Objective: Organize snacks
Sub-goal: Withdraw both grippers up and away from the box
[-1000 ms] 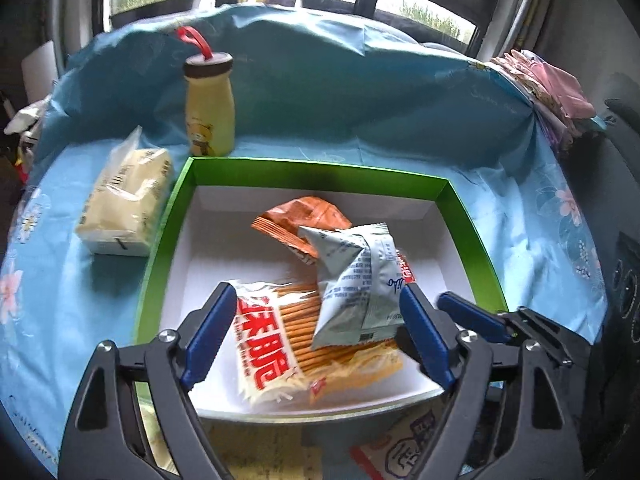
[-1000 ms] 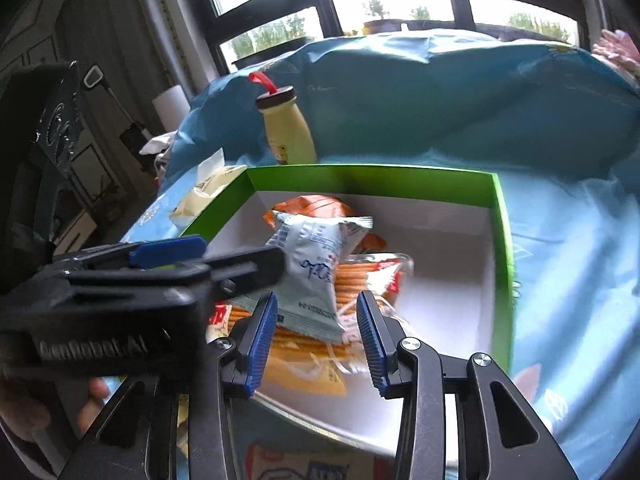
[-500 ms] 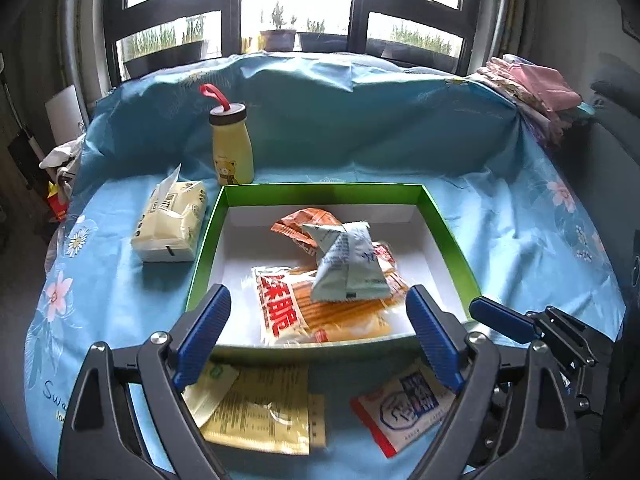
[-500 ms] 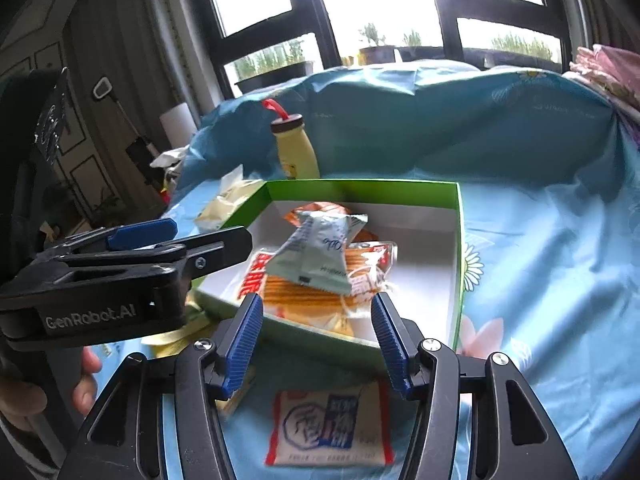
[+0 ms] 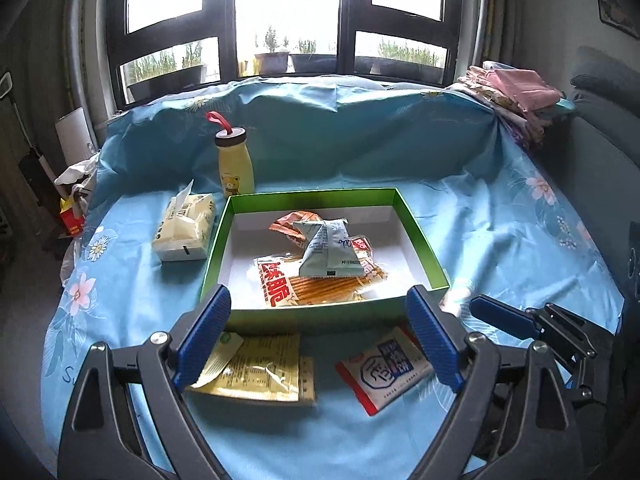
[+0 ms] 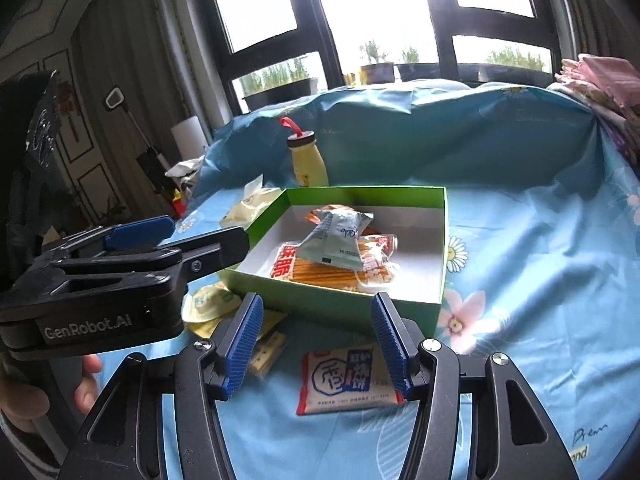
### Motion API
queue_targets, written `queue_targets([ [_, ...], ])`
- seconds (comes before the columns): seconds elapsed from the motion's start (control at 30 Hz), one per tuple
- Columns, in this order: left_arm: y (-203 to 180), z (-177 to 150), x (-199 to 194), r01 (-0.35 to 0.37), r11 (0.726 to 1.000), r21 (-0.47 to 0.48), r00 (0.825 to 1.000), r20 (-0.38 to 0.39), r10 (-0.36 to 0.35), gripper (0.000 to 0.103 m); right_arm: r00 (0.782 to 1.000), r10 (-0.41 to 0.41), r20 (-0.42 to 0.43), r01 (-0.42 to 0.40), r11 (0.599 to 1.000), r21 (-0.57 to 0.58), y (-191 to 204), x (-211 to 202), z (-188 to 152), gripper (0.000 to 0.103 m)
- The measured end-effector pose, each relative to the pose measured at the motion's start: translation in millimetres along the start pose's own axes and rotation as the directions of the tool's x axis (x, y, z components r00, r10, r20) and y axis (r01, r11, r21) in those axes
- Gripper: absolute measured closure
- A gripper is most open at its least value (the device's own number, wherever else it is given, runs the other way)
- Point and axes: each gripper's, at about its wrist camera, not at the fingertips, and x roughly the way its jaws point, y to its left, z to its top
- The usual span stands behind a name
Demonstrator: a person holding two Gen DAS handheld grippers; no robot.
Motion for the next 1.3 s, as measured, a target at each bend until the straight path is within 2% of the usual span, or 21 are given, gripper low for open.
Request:
queue_targets([
  [0.33,-10.0,-10.8,-20.2,0.01,1.0,0.003,1.0,-0.007,-0.01,0.013,1.0,0.009,0.008,-0.009,1.0,0.006,2.0,-23.0,-10.0,0.046],
  [0.57,-20.5,-22.8,-22.3,0.016,1.0,0.017,0.999,-0.033,-0.015,0.013,0.999,0.009,-0.035,-0.008,1.0,0.015,-4.0,-27.3,-22.0,0.045],
  [0.77,-28.3,-30.5,-16.4,0.024,0.999,0.024,0.998,-0.063,-0.022,0.013,0.998,0.011,-0.058,-0.01,1.0,0.021,-12.7,-30.2,-34.3,0.042],
  [0.83,-30.6,-33.3,-13.1,0.027,0.999,0.022,0.997,-0.077,-0.025,0.013,0.998,0.006,-0.063,-0.005,1.0,0.027,-16.5,-31.8,-37.8,0.038],
  [1.3,-41.9,-49.7,10.7,0.045,0.999,0.024,0.985,-0.168,-0.04,0.013,0.994,-0.004,-0.107,0.009,0.999,0.049,-34.2,-26.2,-53.4,0.037],
])
